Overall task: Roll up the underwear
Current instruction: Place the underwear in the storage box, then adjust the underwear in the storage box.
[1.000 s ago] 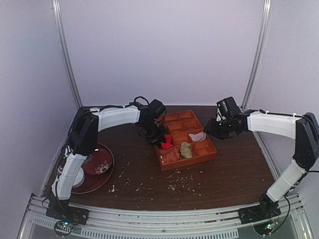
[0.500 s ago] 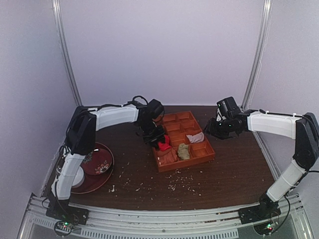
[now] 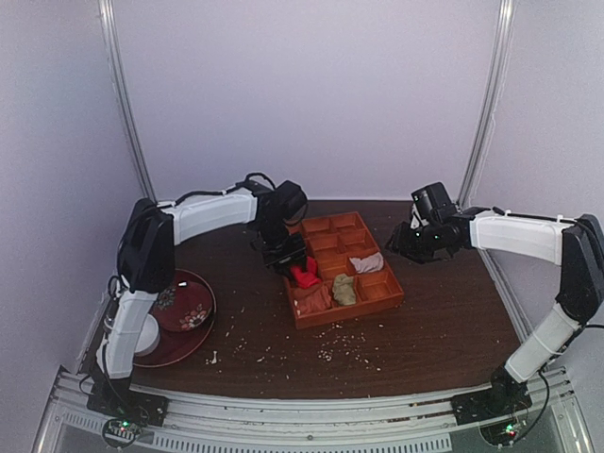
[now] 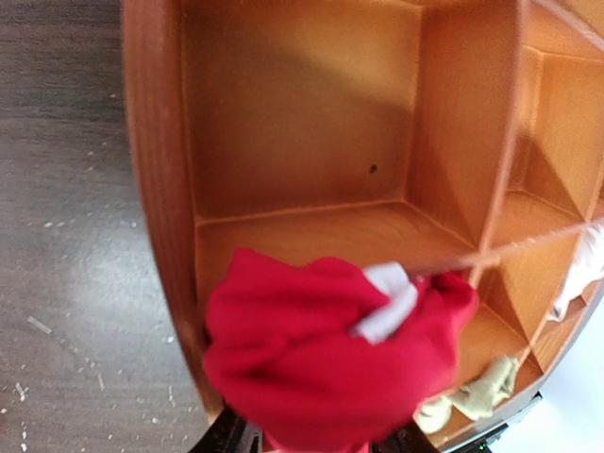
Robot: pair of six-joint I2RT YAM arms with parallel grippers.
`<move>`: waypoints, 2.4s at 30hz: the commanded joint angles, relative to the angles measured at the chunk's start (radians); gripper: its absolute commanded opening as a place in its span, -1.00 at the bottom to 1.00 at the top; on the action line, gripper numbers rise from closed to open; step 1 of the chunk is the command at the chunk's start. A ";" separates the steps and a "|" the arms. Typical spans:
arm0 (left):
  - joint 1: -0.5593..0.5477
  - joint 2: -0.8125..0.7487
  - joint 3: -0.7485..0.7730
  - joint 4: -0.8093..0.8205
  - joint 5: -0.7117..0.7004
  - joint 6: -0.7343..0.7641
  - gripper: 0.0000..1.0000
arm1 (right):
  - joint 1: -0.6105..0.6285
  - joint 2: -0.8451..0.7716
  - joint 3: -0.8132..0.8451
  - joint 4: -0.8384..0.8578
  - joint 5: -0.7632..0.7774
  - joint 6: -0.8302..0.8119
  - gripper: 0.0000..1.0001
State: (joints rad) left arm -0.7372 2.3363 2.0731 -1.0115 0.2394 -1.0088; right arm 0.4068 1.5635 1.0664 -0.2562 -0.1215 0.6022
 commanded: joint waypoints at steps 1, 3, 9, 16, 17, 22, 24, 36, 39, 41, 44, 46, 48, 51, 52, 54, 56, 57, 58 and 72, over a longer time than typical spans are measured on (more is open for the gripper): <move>0.010 -0.072 0.041 -0.077 -0.006 0.040 -0.23 | -0.004 -0.033 -0.015 0.009 -0.008 0.006 -0.06; 0.009 -0.089 0.037 -0.095 -0.014 0.045 -0.23 | -0.003 -0.037 -0.018 0.009 -0.007 0.004 -0.06; 0.003 -0.121 0.004 -0.063 -0.015 0.028 -0.57 | -0.004 -0.032 -0.031 0.025 -0.012 0.011 -0.06; -0.009 -0.098 -0.033 0.008 -0.017 -0.022 -0.72 | -0.003 -0.031 -0.028 0.021 -0.015 0.009 -0.06; -0.009 -0.088 -0.034 0.014 -0.016 -0.025 -0.73 | -0.003 -0.029 -0.029 0.020 -0.015 0.009 -0.06; -0.012 -0.052 -0.034 0.046 -0.017 -0.037 -0.73 | -0.003 -0.030 -0.037 0.019 -0.011 0.008 -0.06; -0.013 -0.035 -0.036 0.046 -0.019 -0.040 -0.73 | -0.004 -0.030 -0.037 0.019 -0.009 0.008 -0.06; -0.017 0.102 -0.035 0.044 -0.013 -0.039 -0.71 | -0.004 -0.010 -0.025 0.019 -0.010 0.008 -0.06; -0.018 0.103 -0.031 0.044 -0.007 -0.038 -0.71 | -0.003 -0.011 -0.023 0.013 -0.005 0.004 -0.06; -0.017 0.078 -0.028 0.045 -0.015 -0.035 -0.70 | -0.003 -0.010 -0.021 0.011 -0.002 0.001 -0.06; -0.016 0.029 -0.016 0.042 -0.024 -0.029 -0.70 | -0.003 -0.009 -0.018 0.009 0.000 0.002 -0.06; -0.017 -0.004 -0.014 0.043 -0.025 -0.030 -0.69 | -0.004 -0.007 -0.015 0.009 -0.001 0.002 -0.06; -0.021 -0.034 -0.010 0.051 -0.027 -0.029 -0.68 | -0.004 -0.003 -0.012 0.011 0.000 0.004 -0.06; -0.024 -0.053 -0.003 0.057 -0.010 -0.030 -0.68 | -0.003 0.002 -0.009 0.011 -0.003 0.004 -0.06; -0.027 -0.053 -0.001 0.061 0.000 -0.032 -0.68 | -0.004 0.003 -0.007 0.010 -0.003 0.004 -0.06; -0.034 -0.051 0.001 0.067 0.013 -0.038 -0.68 | -0.003 0.006 -0.006 0.010 -0.004 0.004 -0.06; -0.041 -0.048 0.001 0.072 0.018 -0.044 -0.68 | -0.005 0.008 -0.004 0.008 -0.004 0.004 -0.06; -0.044 -0.048 0.001 0.073 0.021 -0.047 -0.68 | -0.004 0.009 -0.003 0.008 -0.004 0.004 -0.06; -0.047 -0.048 -0.001 0.077 0.024 -0.048 -0.68 | -0.004 0.009 -0.004 0.008 -0.006 0.005 -0.06; -0.056 0.094 -0.041 0.090 0.047 -0.034 -0.67 | -0.003 0.005 -0.012 0.006 -0.004 0.007 -0.06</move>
State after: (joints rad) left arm -0.7826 2.3451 2.0495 -0.9401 0.2478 -1.0534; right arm 0.4065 1.5627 1.0409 -0.2367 -0.1352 0.6056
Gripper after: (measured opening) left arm 0.166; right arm 0.470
